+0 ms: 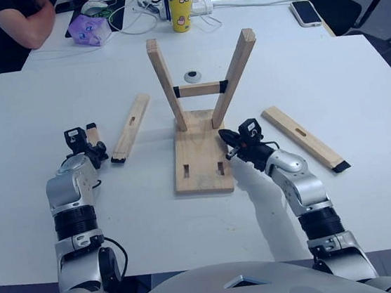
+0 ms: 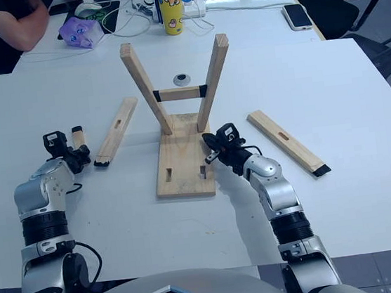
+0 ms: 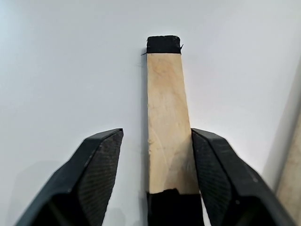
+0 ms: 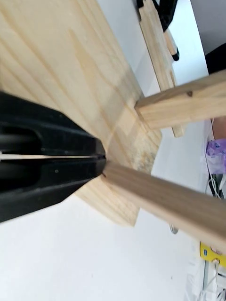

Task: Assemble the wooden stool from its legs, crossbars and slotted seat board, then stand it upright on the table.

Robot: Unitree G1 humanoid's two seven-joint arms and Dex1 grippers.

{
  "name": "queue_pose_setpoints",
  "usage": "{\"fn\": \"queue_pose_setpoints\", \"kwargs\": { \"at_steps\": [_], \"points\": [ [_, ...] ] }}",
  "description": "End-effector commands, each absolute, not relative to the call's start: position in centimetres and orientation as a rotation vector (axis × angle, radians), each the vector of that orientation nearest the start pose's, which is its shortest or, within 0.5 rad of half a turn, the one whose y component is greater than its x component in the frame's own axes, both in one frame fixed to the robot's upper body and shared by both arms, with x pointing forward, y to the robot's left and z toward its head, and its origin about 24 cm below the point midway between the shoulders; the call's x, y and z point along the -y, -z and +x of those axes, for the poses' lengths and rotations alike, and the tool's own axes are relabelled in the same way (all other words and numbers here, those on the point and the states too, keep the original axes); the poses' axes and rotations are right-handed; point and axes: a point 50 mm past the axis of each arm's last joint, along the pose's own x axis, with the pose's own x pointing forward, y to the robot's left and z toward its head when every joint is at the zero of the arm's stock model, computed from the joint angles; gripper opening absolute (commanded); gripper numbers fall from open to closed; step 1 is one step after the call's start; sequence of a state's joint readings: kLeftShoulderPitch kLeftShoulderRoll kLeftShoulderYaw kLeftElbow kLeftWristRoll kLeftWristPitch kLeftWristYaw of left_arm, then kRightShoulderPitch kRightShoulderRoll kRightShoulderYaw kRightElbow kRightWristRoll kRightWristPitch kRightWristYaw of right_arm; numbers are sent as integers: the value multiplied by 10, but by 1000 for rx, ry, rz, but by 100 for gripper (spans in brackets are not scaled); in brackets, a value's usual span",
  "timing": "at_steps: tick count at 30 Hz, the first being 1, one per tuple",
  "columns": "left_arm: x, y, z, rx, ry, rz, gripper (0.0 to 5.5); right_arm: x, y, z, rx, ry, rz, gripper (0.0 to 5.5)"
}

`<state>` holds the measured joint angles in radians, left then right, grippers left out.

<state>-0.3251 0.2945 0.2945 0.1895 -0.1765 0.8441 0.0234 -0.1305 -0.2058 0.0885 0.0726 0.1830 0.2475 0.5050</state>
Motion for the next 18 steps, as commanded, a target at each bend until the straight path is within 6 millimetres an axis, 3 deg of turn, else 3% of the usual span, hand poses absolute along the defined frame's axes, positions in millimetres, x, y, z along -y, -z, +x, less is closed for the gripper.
{"fn": "queue_pose_setpoints", "kwargs": {
  "at_steps": [1,8,13,18],
  "points": [
    [-259,18,248,-906,-285,-74,259,143,-42,270,-201,-586,13,0],
    [-266,-21,262,-490,-272,-81,259,150,-49,264,-208,-646,94,0],
    [-260,-51,255,-201,-211,-44,259,159,-52,259,-246,-704,166,0],
    [-253,-35,247,-276,-183,31,285,154,-52,254,-285,-754,176,0]
  ]
}}
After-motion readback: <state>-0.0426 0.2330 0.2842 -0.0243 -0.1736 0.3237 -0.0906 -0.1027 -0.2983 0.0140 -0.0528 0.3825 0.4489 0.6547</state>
